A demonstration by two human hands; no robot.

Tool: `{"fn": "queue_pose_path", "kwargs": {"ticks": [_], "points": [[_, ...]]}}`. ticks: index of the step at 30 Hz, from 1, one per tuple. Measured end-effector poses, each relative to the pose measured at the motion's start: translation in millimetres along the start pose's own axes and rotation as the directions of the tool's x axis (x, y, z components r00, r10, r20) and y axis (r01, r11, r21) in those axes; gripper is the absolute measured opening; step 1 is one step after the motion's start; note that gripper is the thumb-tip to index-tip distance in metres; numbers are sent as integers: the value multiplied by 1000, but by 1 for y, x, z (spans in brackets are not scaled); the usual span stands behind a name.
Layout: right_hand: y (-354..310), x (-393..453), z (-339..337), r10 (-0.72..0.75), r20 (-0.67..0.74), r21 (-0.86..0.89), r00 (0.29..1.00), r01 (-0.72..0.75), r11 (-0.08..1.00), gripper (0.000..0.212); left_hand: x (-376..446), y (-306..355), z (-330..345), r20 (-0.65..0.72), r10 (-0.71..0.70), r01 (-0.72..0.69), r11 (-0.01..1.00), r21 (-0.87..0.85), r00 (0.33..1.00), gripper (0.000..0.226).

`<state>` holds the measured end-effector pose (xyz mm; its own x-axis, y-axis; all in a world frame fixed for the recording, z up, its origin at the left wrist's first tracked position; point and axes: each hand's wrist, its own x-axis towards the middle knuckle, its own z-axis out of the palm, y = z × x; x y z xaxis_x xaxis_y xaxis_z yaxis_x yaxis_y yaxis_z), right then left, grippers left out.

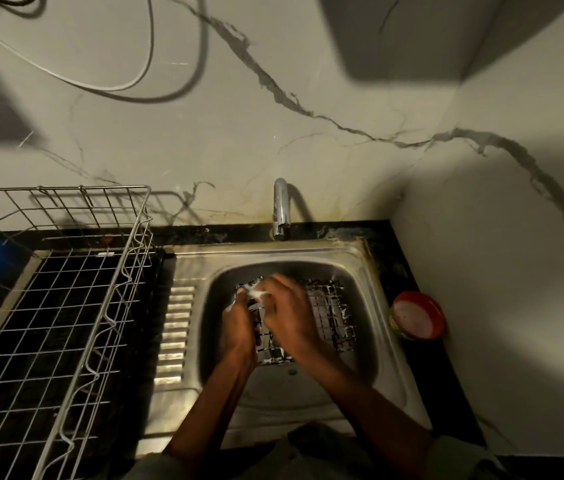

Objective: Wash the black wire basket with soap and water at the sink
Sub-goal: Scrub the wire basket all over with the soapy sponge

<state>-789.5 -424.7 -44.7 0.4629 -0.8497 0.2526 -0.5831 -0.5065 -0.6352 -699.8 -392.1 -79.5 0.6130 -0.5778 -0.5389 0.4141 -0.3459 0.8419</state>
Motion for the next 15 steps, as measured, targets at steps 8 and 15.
{"fn": "queue_pose_path", "kwargs": {"ticks": [8, 15], "points": [[96, -14, -46, 377, -159, -120, 913, -397, 910, 34, 6, 4, -16, -1, -81, 81, 996, -34, 997, 37], [112, -7, -68, 640, -208, -1, 740, -655, 756, 18, 5, 4, -24, 40, -21, 21, 1000, 11, 999, 42]]}}
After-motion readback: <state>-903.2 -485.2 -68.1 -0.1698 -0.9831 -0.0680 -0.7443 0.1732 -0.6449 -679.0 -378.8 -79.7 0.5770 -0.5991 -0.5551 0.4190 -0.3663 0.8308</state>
